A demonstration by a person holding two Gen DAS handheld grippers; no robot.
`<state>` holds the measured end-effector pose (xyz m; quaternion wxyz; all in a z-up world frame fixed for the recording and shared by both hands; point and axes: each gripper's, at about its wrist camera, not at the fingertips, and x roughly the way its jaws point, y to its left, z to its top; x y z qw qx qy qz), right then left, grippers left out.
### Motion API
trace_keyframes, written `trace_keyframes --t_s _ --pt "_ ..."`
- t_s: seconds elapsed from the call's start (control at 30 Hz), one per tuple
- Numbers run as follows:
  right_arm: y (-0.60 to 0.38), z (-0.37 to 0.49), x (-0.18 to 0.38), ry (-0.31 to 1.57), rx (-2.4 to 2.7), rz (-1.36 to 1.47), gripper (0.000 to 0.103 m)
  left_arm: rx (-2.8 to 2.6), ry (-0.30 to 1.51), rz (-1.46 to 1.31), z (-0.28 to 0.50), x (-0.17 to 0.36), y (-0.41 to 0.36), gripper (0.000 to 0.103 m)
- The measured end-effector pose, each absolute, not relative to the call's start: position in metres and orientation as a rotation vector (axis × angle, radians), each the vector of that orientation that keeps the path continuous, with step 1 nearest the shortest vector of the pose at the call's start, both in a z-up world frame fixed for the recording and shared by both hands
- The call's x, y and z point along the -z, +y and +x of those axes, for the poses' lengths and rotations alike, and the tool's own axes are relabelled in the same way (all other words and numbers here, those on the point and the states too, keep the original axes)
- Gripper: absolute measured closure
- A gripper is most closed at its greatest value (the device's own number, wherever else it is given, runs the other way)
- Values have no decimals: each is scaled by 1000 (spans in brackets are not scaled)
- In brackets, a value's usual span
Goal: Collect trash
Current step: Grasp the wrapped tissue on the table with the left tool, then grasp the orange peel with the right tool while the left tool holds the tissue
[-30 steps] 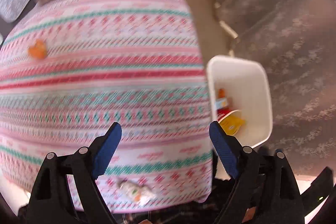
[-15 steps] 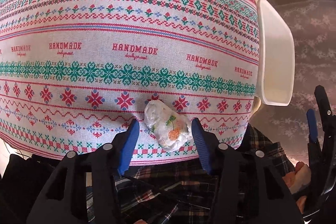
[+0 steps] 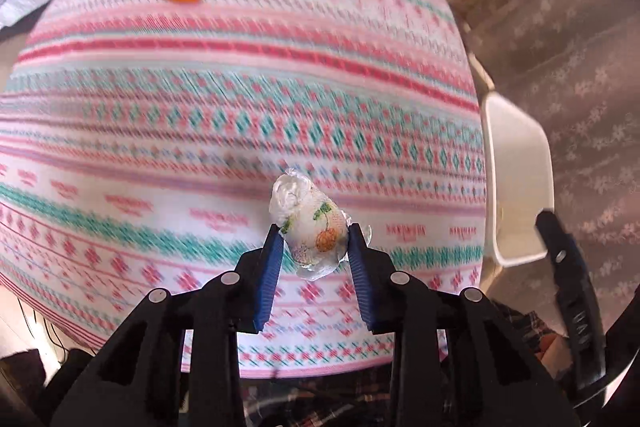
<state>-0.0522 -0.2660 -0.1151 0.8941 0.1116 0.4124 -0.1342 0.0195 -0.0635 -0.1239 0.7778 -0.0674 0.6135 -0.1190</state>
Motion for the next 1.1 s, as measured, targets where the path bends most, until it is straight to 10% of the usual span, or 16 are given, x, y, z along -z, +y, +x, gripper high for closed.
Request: trace_keyframes --t_s 0.3,0.73,1.1 --pt "-146 30 103 872 -121 35 11 83 937 -260 58 16 82 69" --pt "-20 171 141 995 -351 -103 11 3 861 -318 43 -11 171 69" --pt "-5 200 171 1049 -309 -130 71 -48 865 -300 46 -1 182 69"
